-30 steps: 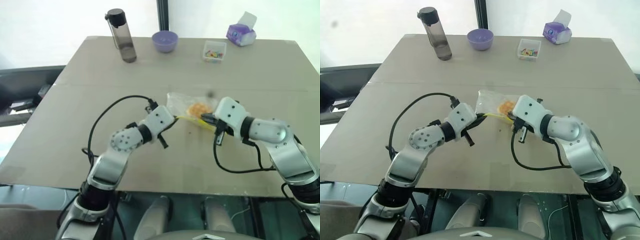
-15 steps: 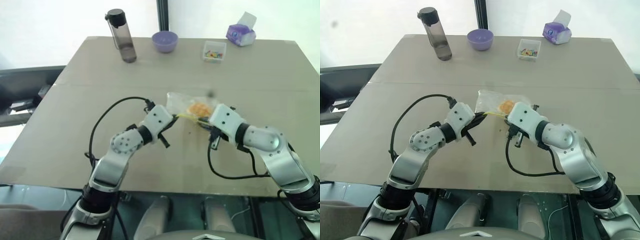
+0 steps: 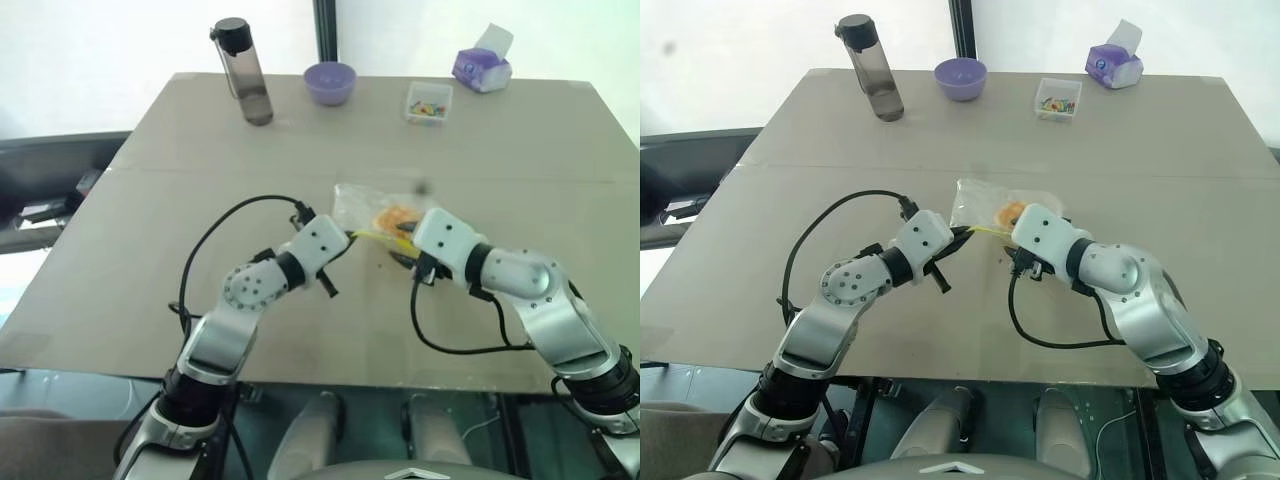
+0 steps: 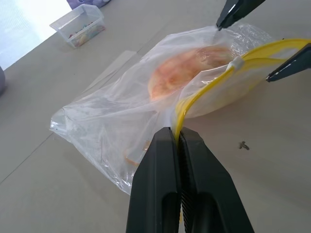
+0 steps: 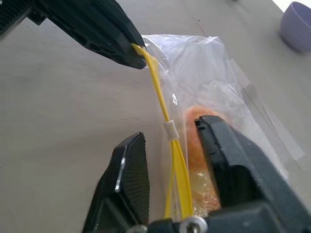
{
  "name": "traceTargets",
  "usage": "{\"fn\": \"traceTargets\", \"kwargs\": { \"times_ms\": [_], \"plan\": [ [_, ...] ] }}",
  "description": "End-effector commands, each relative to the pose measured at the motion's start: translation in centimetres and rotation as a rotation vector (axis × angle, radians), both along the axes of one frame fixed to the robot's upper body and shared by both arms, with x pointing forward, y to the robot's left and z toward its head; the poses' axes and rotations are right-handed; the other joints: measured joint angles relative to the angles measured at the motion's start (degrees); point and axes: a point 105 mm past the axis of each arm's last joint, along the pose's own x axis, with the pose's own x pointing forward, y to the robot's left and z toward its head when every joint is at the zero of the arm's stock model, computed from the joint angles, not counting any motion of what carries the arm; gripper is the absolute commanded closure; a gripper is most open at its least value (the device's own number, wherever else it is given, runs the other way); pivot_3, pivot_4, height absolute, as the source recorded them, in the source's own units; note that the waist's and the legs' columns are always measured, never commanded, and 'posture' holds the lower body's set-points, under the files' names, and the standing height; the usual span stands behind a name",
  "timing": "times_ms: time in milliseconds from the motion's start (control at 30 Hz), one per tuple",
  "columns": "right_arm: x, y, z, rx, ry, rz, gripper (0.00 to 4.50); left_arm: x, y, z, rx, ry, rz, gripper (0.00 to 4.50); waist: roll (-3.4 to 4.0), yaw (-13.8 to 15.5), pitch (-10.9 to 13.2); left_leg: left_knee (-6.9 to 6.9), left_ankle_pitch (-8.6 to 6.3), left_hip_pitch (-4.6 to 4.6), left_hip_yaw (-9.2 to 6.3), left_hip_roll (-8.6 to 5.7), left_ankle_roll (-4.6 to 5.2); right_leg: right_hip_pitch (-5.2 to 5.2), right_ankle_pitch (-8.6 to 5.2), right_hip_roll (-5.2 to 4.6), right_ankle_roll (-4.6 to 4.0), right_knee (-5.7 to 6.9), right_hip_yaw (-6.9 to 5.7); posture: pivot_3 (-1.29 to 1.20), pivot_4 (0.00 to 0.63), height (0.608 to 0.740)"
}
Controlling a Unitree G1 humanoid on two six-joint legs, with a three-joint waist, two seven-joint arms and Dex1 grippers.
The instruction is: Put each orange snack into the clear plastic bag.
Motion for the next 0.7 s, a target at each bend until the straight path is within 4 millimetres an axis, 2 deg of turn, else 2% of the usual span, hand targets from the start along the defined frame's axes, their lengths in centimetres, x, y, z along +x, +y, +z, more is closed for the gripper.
{"fn": "traceTargets", "kwargs": {
  "times_ms": [33,700],
  "plan": [
    [-0.03,0.53,1.05,0.005,-0.047,0.027,4.23,-0.30,-0.20,0.88,-0.002,-0.050,-0.011,4.50,0.00,0.0,0.0,0.00,0.00,0.00,0.00,0.00,0.00,0.00,0.00,0.00,0.00,0.00,0.00,0.00,0.150,0.739],
    [0.33,0.44,0.90,-0.007,-0.044,0.016,4.23,-0.42,-0.54,0.80,0.014,-0.066,-0.029,4.50,0.00,0.0,0.0,0.00,0.00,0.00,-0.01,0.00,0.00,0.00,0.00,0.00,0.00,0.00,0.00,0.00,0.150,0.739]
  ]
}}
